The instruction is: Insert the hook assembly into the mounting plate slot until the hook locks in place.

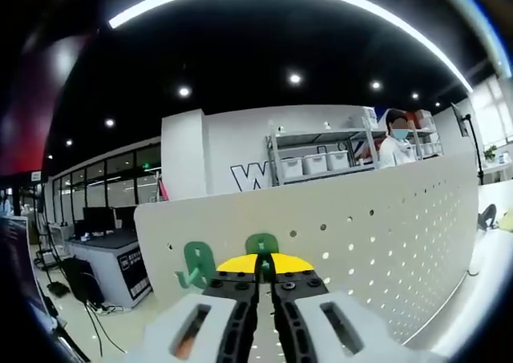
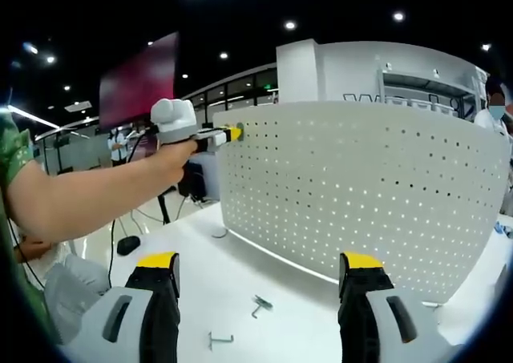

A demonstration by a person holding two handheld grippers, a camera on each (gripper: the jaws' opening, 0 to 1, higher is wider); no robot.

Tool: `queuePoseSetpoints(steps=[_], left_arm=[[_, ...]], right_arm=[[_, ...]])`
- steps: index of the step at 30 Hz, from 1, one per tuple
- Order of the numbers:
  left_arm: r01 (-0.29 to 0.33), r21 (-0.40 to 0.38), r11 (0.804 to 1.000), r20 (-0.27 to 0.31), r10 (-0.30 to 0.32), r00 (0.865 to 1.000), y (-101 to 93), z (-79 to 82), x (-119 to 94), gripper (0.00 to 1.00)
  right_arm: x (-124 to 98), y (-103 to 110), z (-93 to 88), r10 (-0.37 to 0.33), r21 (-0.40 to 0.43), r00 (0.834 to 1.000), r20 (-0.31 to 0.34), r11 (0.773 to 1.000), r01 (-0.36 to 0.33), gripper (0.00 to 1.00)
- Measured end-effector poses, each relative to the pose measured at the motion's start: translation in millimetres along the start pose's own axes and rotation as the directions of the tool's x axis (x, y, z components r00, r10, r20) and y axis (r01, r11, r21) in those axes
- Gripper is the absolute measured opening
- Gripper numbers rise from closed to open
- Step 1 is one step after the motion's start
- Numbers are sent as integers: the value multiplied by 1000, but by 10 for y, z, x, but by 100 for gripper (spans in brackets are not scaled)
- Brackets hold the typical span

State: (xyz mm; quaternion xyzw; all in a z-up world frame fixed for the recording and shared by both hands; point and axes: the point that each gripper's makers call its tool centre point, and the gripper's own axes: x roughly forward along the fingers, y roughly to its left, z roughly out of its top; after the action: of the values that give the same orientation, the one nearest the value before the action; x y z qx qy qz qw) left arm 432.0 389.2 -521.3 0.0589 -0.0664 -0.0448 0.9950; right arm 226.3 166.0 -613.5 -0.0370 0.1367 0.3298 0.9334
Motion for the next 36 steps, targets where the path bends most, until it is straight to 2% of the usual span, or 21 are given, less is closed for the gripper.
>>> queuePoseSetpoints(steps=[4,9,22,36], left_arm=[[1,9,1000,12,-1,1000,8,-4,11,5],[11,-1,1000,-27,-11,1000,-10,-110,-4,3],[17,-26,1000,-32,-18,999,-16,-131,-45,4],[50,-59,997,-36,-52,998,-85,-146,-89,17]], right_arm=[[-15,-21,-5,-6,2,1000,1,1000,6,83],[-3,-10,-2,-3,3,1000,1,1000,3,83],[-21,-8,-4,-6,-1,1000,0,1000,6,83],[-22,6,-8,-5,-3,1000,-1,1000,5,83]])
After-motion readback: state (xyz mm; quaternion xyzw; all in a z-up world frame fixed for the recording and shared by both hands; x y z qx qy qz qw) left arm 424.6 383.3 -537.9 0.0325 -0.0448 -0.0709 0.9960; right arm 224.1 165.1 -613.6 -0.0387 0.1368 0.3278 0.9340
